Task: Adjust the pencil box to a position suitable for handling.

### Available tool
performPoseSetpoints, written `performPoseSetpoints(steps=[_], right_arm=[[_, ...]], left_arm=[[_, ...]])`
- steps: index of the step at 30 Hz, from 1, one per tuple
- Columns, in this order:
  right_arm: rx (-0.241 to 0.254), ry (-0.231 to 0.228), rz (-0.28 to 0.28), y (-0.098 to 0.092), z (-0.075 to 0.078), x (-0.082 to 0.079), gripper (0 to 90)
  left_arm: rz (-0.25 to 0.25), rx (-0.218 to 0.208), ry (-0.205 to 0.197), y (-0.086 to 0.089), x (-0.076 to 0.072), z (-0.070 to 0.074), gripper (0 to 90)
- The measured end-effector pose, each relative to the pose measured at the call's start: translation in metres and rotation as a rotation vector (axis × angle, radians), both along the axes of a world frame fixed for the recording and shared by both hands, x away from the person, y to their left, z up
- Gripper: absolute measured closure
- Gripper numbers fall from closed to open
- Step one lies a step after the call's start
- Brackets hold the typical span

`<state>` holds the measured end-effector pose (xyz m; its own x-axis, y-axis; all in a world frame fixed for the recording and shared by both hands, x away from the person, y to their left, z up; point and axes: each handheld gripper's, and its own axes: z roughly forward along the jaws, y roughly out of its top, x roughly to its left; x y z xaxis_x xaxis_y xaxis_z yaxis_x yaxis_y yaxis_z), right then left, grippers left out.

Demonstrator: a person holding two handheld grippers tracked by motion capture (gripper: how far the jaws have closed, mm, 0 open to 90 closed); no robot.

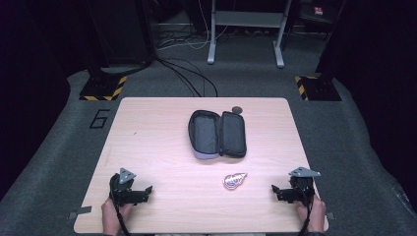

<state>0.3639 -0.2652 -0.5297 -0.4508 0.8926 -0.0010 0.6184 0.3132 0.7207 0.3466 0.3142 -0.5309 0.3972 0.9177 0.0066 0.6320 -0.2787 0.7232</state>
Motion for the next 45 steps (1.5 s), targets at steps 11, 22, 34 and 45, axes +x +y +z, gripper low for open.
performPoseSetpoints(steps=[11, 22, 34, 45], right_arm=[[-0.001, 0.001, 0.027, -0.002, 0.0, 0.002, 0.0], [0.009, 0.014, 0.049, -0.002, 0.0, 0.006, 0.0], [-0.007, 0.007, 0.069, -0.004, 0.0, 0.008, 0.0], [-0.003, 0.012, 0.07, -0.004, 0.001, 0.008, 0.0]], left_arm=[[-0.013, -0.002, -0.01, 0.002, 0.002, -0.001, 1.7], [-0.07, -0.003, -0.034, -0.012, 0.002, 0.013, 4.6], [-0.232, -0.013, -0.065, -0.064, 0.011, 0.038, 3.3], [-0.383, -0.023, -0.061, -0.124, 0.024, 0.042, 0.6]])
